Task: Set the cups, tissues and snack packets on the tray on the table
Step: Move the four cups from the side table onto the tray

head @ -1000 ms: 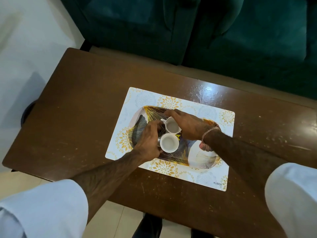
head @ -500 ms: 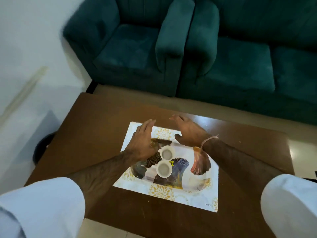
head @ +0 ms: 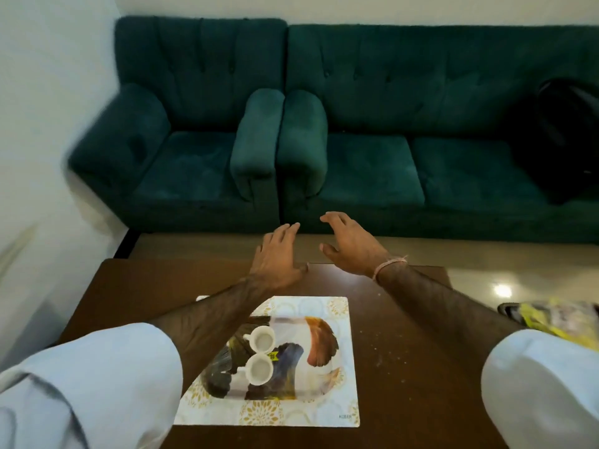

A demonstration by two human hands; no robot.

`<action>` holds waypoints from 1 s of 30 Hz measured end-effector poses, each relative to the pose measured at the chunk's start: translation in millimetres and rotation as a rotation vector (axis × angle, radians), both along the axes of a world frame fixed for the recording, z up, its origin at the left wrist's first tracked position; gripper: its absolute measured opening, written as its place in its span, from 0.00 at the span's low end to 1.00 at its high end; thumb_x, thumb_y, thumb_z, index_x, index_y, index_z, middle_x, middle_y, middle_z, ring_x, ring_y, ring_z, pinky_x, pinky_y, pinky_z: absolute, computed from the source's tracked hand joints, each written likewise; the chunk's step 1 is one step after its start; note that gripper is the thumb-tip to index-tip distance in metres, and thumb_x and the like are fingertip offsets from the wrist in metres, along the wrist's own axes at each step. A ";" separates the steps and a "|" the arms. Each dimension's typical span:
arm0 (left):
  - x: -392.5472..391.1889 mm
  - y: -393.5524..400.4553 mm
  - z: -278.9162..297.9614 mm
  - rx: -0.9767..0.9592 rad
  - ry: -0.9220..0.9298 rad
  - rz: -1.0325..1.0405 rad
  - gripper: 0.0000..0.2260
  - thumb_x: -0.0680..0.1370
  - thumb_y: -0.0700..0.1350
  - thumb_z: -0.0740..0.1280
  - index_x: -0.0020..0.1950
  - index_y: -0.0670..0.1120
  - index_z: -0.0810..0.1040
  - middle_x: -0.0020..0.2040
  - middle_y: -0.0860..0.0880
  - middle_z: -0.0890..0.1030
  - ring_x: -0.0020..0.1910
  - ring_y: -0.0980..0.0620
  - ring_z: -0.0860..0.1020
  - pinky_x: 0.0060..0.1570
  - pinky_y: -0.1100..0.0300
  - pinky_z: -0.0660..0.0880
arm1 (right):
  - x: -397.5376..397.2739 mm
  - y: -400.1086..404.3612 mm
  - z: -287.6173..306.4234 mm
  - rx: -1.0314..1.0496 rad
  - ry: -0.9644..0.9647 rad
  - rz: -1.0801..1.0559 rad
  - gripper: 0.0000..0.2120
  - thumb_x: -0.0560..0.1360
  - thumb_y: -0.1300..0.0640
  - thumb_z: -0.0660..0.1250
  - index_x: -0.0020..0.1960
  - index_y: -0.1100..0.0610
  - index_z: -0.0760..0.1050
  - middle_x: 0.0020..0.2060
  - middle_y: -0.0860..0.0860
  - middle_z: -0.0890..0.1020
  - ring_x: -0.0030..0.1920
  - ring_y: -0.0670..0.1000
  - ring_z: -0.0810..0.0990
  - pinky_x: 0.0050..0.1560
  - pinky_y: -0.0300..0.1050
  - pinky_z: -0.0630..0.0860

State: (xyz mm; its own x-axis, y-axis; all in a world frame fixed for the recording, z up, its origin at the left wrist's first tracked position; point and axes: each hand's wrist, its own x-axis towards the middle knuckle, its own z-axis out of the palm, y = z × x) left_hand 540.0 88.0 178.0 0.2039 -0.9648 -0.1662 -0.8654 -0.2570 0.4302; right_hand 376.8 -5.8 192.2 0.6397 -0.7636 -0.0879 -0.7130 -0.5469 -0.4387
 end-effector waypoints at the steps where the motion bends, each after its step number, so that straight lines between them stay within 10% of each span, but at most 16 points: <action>1: -14.9 -9.8 3.3 -0.006 -0.001 -0.020 0.41 0.74 0.53 0.72 0.81 0.51 0.53 0.80 0.47 0.56 0.77 0.43 0.57 0.72 0.40 0.61 | -16.8 -5.7 3.9 -0.003 -0.003 -0.020 0.29 0.77 0.50 0.66 0.75 0.53 0.60 0.75 0.53 0.63 0.70 0.55 0.70 0.68 0.52 0.72; 30: -517.4 -119.8 -123.9 0.162 0.069 -0.645 0.36 0.74 0.56 0.70 0.78 0.50 0.60 0.75 0.44 0.66 0.73 0.41 0.63 0.68 0.43 0.65 | -556.1 -6.1 -120.2 0.165 0.064 -0.688 0.28 0.77 0.53 0.67 0.73 0.59 0.64 0.72 0.58 0.68 0.69 0.61 0.71 0.66 0.52 0.69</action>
